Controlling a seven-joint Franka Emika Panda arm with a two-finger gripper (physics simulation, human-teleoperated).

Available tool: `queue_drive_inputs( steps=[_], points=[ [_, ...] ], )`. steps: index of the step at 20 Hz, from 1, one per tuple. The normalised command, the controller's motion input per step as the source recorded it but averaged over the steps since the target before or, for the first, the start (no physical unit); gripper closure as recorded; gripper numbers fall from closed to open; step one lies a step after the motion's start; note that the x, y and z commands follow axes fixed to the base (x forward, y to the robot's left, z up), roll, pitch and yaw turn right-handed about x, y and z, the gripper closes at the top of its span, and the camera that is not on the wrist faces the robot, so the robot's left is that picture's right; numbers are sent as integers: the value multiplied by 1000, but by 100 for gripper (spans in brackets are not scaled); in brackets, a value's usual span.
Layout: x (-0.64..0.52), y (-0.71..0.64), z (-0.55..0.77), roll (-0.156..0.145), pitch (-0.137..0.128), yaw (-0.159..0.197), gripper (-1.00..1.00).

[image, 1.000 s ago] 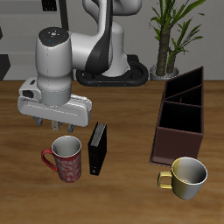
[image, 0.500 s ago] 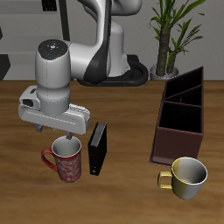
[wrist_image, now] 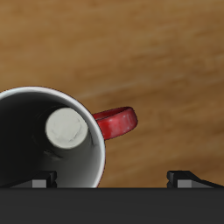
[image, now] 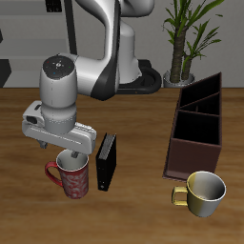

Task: Place the red mug into the left desk caddy's right compartment

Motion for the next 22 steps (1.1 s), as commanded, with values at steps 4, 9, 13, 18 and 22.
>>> queue_drive_inputs(
  steps=[4, 9, 13, 18, 22],
  points=[
    [30, 62, -317, 3, 44, -26, -100],
    [41, 113, -320, 34, 61, -35, -100],
    [8, 61, -147, 25, 20, -40, 100],
    [6, 18, 29, -10, 15, -67, 100],
    [-3, 10, 287, 14, -30, -55, 100]
  ],
)
